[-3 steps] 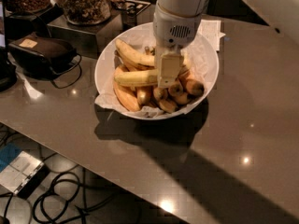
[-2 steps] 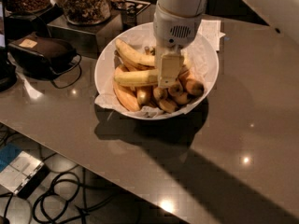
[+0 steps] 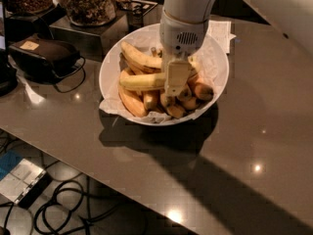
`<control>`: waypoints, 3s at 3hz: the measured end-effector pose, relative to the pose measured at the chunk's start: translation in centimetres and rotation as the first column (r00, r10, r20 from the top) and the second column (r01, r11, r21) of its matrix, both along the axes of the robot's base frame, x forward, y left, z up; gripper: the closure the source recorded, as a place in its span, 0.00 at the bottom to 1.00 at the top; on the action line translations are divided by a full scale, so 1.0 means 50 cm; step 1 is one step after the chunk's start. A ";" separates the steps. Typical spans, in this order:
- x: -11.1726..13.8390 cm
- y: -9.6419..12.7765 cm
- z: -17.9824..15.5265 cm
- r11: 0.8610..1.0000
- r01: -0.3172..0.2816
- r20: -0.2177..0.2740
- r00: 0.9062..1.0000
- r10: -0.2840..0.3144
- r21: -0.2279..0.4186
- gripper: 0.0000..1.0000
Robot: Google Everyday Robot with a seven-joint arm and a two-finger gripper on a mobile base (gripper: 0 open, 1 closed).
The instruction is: Pick banana from white bowl
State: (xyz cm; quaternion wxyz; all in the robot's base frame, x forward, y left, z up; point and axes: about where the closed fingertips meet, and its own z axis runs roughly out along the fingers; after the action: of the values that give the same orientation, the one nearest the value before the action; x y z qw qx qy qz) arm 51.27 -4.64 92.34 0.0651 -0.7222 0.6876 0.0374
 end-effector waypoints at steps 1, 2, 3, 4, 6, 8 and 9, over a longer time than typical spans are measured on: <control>0.001 0.001 -0.001 1.000 -0.005 -0.005 1.000 0.005 -0.001 0.69; -0.001 0.002 0.000 1.000 -0.015 0.002 1.000 0.015 0.003 0.92; -0.001 0.002 0.000 1.000 -0.014 0.002 1.000 0.014 0.003 1.00; -0.001 0.002 0.000 1.000 -0.014 0.002 1.000 0.014 0.003 1.00; -0.030 0.003 0.081 0.998 0.003 0.101 0.995 -0.010 0.064 1.00; -0.047 0.033 0.148 0.997 -0.031 0.174 0.985 0.018 0.072 1.00; -0.085 0.092 0.172 0.992 -0.103 0.207 0.974 0.087 0.068 1.00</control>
Offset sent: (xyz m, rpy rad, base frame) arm -0.0189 -0.0082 -0.0059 -0.0246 0.0327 0.0570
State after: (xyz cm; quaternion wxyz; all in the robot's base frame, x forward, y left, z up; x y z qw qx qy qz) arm 47.00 -0.06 100.94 0.1616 -0.7513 0.6398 -0.0068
